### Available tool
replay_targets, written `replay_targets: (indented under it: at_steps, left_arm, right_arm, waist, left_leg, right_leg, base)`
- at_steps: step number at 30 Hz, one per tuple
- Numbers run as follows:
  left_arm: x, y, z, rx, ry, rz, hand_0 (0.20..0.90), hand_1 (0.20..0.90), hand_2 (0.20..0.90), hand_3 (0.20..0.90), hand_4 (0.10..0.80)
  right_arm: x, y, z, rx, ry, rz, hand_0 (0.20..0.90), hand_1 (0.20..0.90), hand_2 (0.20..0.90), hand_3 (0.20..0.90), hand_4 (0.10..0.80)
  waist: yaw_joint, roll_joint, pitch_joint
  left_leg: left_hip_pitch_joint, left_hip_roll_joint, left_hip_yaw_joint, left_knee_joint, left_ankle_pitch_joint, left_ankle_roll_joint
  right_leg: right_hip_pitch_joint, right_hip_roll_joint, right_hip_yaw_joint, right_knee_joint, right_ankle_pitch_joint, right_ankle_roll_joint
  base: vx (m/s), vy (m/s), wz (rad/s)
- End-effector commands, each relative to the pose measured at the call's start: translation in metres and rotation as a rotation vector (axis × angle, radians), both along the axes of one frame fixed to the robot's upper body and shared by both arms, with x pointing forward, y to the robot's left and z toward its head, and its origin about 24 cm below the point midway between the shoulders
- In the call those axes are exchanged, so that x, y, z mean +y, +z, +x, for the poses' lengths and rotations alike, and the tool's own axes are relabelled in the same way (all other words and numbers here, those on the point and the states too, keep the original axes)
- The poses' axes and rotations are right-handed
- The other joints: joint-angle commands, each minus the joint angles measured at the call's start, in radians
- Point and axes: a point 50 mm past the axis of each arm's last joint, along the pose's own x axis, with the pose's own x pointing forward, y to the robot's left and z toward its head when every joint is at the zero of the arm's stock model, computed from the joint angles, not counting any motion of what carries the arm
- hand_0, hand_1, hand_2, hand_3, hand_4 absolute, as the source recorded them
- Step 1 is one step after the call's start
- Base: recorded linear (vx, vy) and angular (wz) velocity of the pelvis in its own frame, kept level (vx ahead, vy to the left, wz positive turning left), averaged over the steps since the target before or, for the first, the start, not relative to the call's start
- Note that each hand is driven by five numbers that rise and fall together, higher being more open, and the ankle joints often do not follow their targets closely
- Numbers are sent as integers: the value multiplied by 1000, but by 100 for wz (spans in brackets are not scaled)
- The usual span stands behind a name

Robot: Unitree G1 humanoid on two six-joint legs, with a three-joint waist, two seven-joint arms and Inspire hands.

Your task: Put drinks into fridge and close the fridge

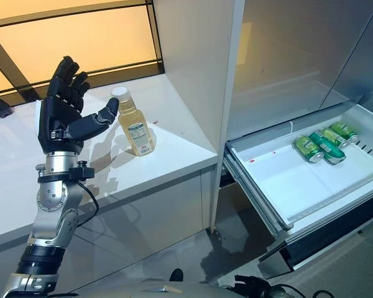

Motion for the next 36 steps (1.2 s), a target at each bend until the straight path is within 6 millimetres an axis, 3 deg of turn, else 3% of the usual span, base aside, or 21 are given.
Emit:
replay_targets:
  at_steps: [1, 11, 36]
  left_arm:
    - [-1, 37, 3, -164, -22, 90, 900, 900, 900, 900, 800]
    - [-12, 33, 6, -148, -146, 109, 900, 900, 900, 900, 800]
    - [-8, 18, 17, -24, -74, 151, 900, 900, 900, 900, 800]
  right_arm:
    - [1, 1, 4, 2, 74, 15, 900, 900, 900, 900, 800]
    - [-2, 2, 4, 12, 94, 4, 900, 900, 900, 900, 800]
    - [-7, 2, 1, 17, 86, 5, 900, 900, 900, 900, 800]
  waist:
    - [-5, -14, -35]
    - [-22, -5, -34]
    - [-58, 6, -33]
  left_leg:
    - [58, -39, 67, 19, -139, 41]
    - [64, -39, 96, 17, -143, 45]
    - [89, -41, 136, 12, -155, 54]
  right_leg:
    - [-52, -30, 103, 167, -92, 34]
    - [-53, -28, 125, 154, -80, 42]
    - [-51, -26, 159, 150, -71, 55]
  base:
    - [0, 0, 0]
    - [4, 16, -2]
    - [0, 7, -5]
